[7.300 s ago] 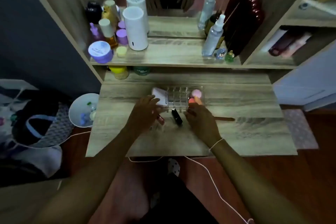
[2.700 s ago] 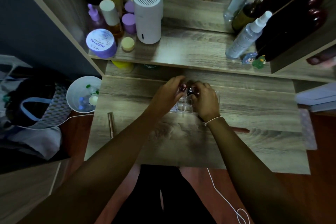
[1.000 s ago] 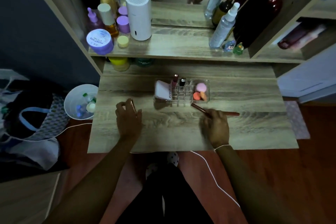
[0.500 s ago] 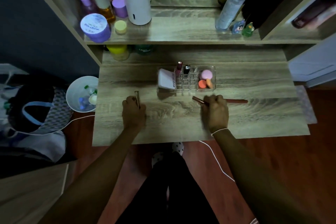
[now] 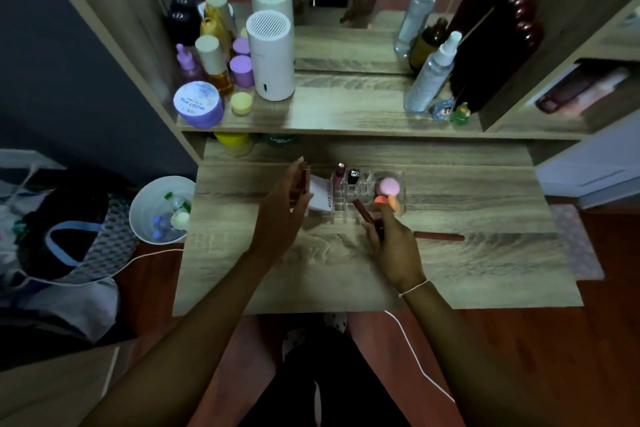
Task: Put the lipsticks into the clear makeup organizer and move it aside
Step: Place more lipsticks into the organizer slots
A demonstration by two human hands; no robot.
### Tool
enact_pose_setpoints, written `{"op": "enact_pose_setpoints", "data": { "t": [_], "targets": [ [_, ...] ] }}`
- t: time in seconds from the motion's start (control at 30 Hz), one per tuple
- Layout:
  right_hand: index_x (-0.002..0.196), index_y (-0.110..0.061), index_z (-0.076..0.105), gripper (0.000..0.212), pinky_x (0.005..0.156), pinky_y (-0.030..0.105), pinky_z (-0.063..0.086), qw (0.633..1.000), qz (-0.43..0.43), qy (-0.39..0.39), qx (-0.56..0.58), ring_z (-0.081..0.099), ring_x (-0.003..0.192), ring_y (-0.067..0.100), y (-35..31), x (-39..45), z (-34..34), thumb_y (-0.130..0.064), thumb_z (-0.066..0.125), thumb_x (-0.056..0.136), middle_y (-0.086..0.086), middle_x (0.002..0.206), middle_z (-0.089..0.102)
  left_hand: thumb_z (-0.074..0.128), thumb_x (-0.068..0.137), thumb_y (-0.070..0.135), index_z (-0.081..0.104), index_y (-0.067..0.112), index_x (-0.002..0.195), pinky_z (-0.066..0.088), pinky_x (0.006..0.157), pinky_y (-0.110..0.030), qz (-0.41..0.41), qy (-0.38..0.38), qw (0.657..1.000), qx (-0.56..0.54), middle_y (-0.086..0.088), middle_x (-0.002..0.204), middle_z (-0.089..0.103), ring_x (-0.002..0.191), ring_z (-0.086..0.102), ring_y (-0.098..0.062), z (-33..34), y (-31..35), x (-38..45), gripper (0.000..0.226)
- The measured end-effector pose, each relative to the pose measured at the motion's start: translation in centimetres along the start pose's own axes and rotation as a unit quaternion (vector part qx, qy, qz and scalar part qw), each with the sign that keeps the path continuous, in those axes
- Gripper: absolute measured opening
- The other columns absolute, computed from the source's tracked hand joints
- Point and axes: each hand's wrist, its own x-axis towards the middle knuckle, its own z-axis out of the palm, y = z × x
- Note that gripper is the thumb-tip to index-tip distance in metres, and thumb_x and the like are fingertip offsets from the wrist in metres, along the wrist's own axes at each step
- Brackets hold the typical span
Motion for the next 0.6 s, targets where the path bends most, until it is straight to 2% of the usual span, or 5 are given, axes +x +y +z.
{"op": "enact_pose_setpoints", "data": {
  "t": [0.1, 0.23, 0.43, 0.53, 0.6],
  "targets": [
    [0.134, -0.031, 0.046, 0.038, 0.064, 0.027, 0.05, 0.998, -0.014, 0.006, 0.055, 0.069, 0.081, 0.02, -0.7, 1.3, -1.4, -0.021, 0.053, 0.097, 0.006, 0.107, 0.073, 0.064, 0.087, 0.009, 0.02, 0.035, 0.145, 0.045, 0.074, -0.002, 0.046, -0.011, 0.999, 0.009, -0.01, 0.129, 0.058, 0.088, 0.057, 0.0, 1.1, 0.8, 1.6, 0.078],
    [0.129, -0.024, 0.057, 0.031, 0.056, 0.009, 0.045, 0.993, 0.0, 0.017, 0.119, 0.06, 0.059, -0.001, -0.8, 3.1, -2.8, -0.015, 0.048, 0.1, 0.0, 0.092, 0.07, 0.064, 0.086, 0.01, 0.03, 0.025, 0.145, 0.057, 0.076, -0.026, 0.046, -0.029, 0.998, 0.015, -0.012, 0.123, 0.061, 0.086, 0.062, -0.01, 2.5, 1.1, 2.8, 0.069],
    [0.124, -0.005, 0.058, 0.031, 0.059, 0.025, 0.058, 0.895, 0.123, -0.045, 0.425, 0.069, 0.073, 0.024, -0.4, 5.7, -5.5, -0.004, 0.039, 0.1, 0.017, 0.102, 0.068, 0.062, 0.088, 0.007, 0.035, 0.02, 0.141, 0.054, 0.077, -0.025, 0.029, -0.021, 0.999, -0.001, -0.015, 0.116, 0.061, 0.095, 0.062, -0.016, 3.8, 1.1, 3.9, 0.061],
    [0.117, -0.007, 0.06, 0.031, 0.056, 0.024, 0.056, 0.913, 0.109, -0.031, 0.392, 0.072, 0.074, 0.01, 0.4, 7.1, -6.2, 0.007, 0.051, 0.091, -0.005, 0.089, 0.074, 0.065, 0.086, 0.005, 0.037, 0.012, 0.137, 0.054, 0.076, -0.024, 0.019, -0.005, 1.0, -0.008, -0.015, 0.111, 0.063, 0.092, 0.061, -0.013, 4.1, 1.0, 4.5, 0.059],
    [0.109, -0.007, 0.063, 0.03, 0.059, 0.025, 0.054, 0.913, 0.107, -0.03, 0.394, 0.07, 0.077, 0.013, 0.8, 8.0, -6.2, 0.011, 0.051, 0.089, 0.001, 0.087, 0.072, 0.067, 0.084, 0.006, 0.037, 0.009, 0.136, 0.053, 0.072, -0.018, 0.017, 0.006, 1.0, 0.001, -0.017, 0.109, 0.064, 0.088, 0.062, -0.014, 4.3, 0.8, 4.7, 0.059]
  ]
}}
